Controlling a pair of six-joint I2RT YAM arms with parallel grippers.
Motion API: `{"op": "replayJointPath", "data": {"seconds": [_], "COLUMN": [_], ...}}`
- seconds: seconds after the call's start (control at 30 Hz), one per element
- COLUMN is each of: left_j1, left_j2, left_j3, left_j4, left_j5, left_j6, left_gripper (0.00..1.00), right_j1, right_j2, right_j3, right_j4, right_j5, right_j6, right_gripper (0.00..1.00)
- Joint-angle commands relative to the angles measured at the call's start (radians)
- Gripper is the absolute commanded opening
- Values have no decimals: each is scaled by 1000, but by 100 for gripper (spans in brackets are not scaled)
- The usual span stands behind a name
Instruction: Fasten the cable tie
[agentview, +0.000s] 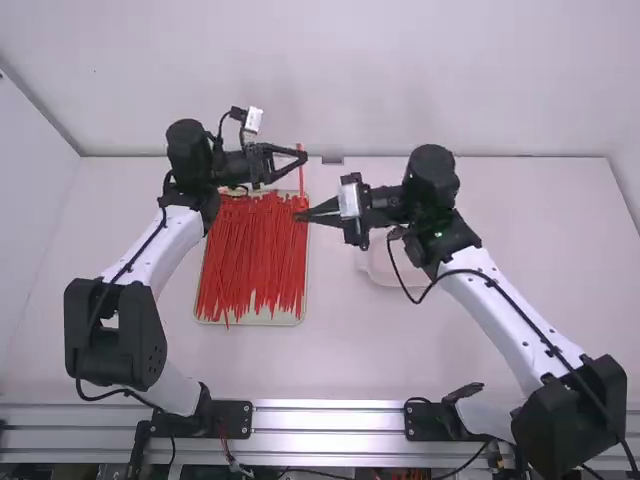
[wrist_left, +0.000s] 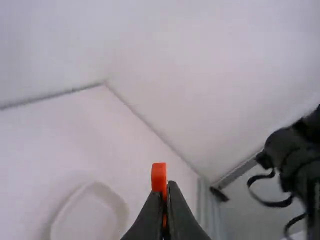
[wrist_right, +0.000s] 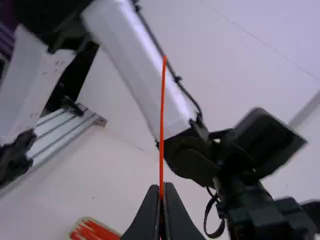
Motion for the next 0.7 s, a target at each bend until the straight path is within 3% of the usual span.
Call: {"op": "replayJointPath", "data": {"seconds": [0.0,0.1,0.2,0.3,0.5,0.67], "left_j1": [5,5,5,5,5,10], "left_j2": [-5,-5,-5,-5,-5,-5], "left_j3": [10,10,10,10,10,10], "left_j4": [33,88,125,159,222,245], "left_j5": [-58,-57,-57,-57,-56,56], "left_j6": [172,244,297,341,473,613], "left_gripper": [2,2,2,2,2,2], "right_j1": [8,-19,-45,-56,-35,1], "right_j2": [-13,-13,-13,-13,-13,-6], "right_j3": [33,33,32,32,32,32], "right_j4": [101,205,177,85,-244,-360], "right_j5": [47,120,136,125,172,257], "right_j6": [484,745,848,828,627,595], "right_gripper": [0,0,0,0,0,0]}}
